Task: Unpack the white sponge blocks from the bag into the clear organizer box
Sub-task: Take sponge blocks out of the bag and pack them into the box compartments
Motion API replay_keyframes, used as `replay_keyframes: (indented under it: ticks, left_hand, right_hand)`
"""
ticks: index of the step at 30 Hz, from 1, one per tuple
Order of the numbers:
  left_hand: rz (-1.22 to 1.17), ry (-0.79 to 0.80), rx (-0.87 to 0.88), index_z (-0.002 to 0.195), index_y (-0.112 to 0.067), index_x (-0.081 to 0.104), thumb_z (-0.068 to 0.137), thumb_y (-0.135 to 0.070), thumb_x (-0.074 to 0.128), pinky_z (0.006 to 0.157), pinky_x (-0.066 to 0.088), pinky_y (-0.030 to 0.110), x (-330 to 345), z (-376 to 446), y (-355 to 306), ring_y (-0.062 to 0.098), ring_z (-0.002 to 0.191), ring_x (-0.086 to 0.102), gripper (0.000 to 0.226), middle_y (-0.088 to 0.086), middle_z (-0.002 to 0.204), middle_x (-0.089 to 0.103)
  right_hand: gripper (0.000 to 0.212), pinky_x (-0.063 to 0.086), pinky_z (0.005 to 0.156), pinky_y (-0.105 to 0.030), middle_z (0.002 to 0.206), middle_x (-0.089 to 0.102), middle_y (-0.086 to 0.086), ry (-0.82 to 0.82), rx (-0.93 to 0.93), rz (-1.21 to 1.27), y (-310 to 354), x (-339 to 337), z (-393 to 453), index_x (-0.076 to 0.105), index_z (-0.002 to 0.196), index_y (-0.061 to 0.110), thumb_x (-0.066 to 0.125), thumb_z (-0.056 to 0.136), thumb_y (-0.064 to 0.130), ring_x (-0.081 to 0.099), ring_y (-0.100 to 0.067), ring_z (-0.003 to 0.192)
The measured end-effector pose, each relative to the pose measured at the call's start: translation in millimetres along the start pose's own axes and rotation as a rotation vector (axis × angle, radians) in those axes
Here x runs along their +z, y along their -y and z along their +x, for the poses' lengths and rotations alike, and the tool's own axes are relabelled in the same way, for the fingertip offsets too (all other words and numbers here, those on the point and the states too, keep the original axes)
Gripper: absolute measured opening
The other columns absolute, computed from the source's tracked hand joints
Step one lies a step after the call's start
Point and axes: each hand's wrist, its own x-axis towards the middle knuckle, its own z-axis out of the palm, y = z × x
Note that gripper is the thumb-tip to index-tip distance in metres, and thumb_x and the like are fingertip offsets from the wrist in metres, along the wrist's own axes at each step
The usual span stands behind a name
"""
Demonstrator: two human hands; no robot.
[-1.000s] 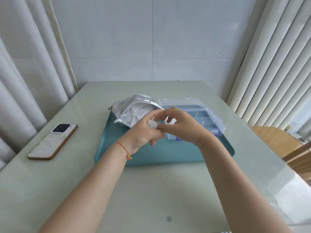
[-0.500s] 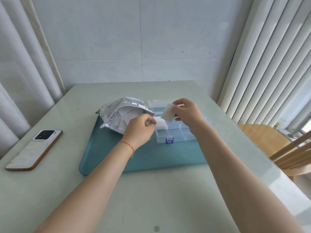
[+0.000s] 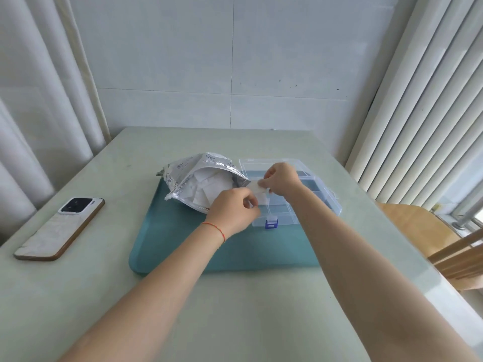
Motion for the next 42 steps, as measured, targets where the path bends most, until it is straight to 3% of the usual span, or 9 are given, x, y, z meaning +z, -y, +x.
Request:
replay_keyframes:
  ticks: [8,15,19,22,26,30,34,37,42]
  left_hand:
    - [0.012,0.026,0.009,0.076,-0.02,0.069,0.074,-0.018,0.069,0.064,0.054,0.033,-2,-11,-7,0.021,0.071,0.068,0.003,-0.001,0.076,0.068]
    - [-0.052,0.035,0.009,0.08,-0.019,0.068,0.075,-0.016,0.07,0.059,0.048,0.028,-2,-22,-7,0.023,0.076,0.068,0.005,0.002,0.08,0.067]
    - [-0.068,-0.03,-0.005,0.086,-0.023,0.064,0.083,-0.026,0.065,0.06,0.05,0.028,-8,-27,-2,0.022,0.07,0.067,0.005,0.0,0.08,0.067]
    - [0.064,-0.19,-0.095,0.085,-0.018,0.068,0.087,-0.029,0.056,0.069,0.051,0.031,-27,-28,7,0.025,0.077,0.063,0.016,0.0,0.078,0.066]
    - [0.164,-0.207,-0.233,0.058,-0.013,0.05,0.084,-0.023,0.051,0.056,0.036,0.028,-50,-33,27,0.028,0.062,0.047,0.028,0.007,0.062,0.057]
    - [0.146,-0.218,-0.245,0.055,-0.014,0.043,0.087,-0.023,0.051,0.054,0.029,0.03,-61,-41,40,0.027,0.06,0.037,0.034,0.004,0.056,0.045]
    - [0.053,-0.196,-0.204,0.058,-0.012,0.05,0.082,-0.026,0.048,0.055,0.038,0.033,-64,-42,47,0.029,0.061,0.047,0.028,0.009,0.058,0.056]
    - [-0.031,-0.187,-0.203,0.07,-0.014,0.066,0.074,-0.036,0.042,0.064,0.049,0.033,-65,-42,49,0.029,0.074,0.063,0.032,0.006,0.066,0.067]
    - [-0.106,-0.216,-0.204,0.08,-0.009,0.067,0.071,-0.037,0.041,0.061,0.046,0.037,-63,-41,48,0.031,0.071,0.058,0.04,0.014,0.073,0.069]
  right_hand:
    - [0.019,0.049,0.068,-0.03,0.076,0.065,0.001,0.043,-0.049,-0.275,-3,9,-8,0.07,0.084,0.011,0.075,0.077,0.028,0.062,-0.02,0.078]
    - [0.02,0.045,0.065,-0.027,0.076,0.065,-0.003,0.149,-0.066,-0.322,-1,-6,-22,0.077,0.089,0.009,0.072,0.078,0.025,0.053,-0.019,0.069]
    - [0.015,0.038,0.064,-0.028,0.068,0.054,-0.002,-0.048,-0.137,-0.464,13,-11,-38,0.057,0.069,0.013,0.056,0.082,0.019,0.051,-0.027,0.074]
    - [0.025,0.03,0.055,-0.029,0.062,0.043,-0.006,-0.136,-0.293,-0.258,34,-3,-53,0.044,0.058,0.011,0.053,0.081,0.015,0.036,-0.023,0.062]
    - [0.015,0.031,0.05,-0.024,0.063,0.048,-0.004,0.042,-0.215,-0.285,64,29,-67,0.046,0.065,0.01,0.052,0.079,0.011,0.042,-0.025,0.063]
    - [0.01,0.035,0.051,-0.023,0.094,0.07,-0.004,0.084,-0.098,-0.371,77,59,-68,0.057,0.094,0.015,0.052,0.085,0.014,0.065,-0.025,0.089]
    - [0.019,0.04,0.064,-0.028,0.101,0.064,-0.002,-0.049,-0.075,-0.406,82,70,-67,0.06,0.108,0.017,0.056,0.09,0.02,0.058,-0.025,0.086]
    - [0.019,0.038,0.063,-0.028,0.1,0.065,-0.001,-0.19,-0.121,-0.523,80,74,-70,0.057,0.11,0.017,0.059,0.091,0.021,0.061,-0.025,0.088]
    - [0.022,0.033,0.058,-0.03,0.095,0.067,-0.003,-0.305,-0.327,-0.622,74,78,-75,0.046,0.111,0.014,0.057,0.095,0.024,0.054,-0.027,0.075]
